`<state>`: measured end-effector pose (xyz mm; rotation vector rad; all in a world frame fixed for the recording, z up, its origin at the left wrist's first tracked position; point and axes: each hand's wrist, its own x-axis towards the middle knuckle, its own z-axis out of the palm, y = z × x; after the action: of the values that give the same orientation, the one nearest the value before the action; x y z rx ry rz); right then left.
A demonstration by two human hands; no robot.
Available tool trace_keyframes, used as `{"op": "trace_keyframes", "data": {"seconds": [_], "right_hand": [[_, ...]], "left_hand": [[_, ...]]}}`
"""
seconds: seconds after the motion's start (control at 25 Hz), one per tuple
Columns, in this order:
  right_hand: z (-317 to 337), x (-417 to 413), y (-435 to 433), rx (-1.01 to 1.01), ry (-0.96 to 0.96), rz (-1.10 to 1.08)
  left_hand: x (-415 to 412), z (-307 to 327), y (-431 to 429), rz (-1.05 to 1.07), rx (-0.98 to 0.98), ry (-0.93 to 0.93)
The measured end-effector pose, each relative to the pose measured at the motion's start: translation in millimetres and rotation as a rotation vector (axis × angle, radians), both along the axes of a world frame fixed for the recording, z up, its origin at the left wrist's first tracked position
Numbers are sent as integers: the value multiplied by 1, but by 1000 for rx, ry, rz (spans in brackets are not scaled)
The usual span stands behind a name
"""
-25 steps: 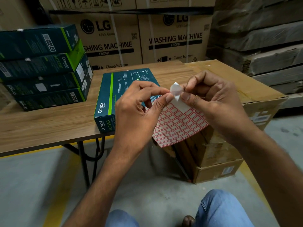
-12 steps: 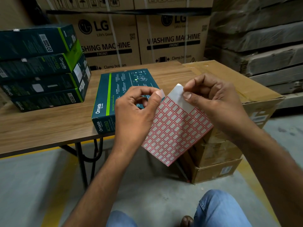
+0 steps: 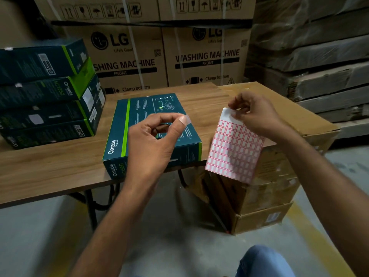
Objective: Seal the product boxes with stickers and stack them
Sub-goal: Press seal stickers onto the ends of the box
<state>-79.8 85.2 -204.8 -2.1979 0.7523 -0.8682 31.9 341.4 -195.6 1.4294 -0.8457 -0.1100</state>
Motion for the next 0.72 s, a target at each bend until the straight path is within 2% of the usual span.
{"op": "trace_keyframes", "data": {"seconds": [0.4, 0.56, 0.64, 0.72], "right_hand": [[-25, 56, -50, -184, 160, 25], [-42, 64, -59, -222, 313, 15], [-40, 64, -51, -223, 254, -30], [-30, 57, -23, -107, 11, -30]], "left_hand": [[25, 3, -42, 15, 6, -54], [31, -4, -48, 4, 7, -37], [33, -6, -44, -7, 14, -27], [35, -8, -37, -16, -6, -1]]}}
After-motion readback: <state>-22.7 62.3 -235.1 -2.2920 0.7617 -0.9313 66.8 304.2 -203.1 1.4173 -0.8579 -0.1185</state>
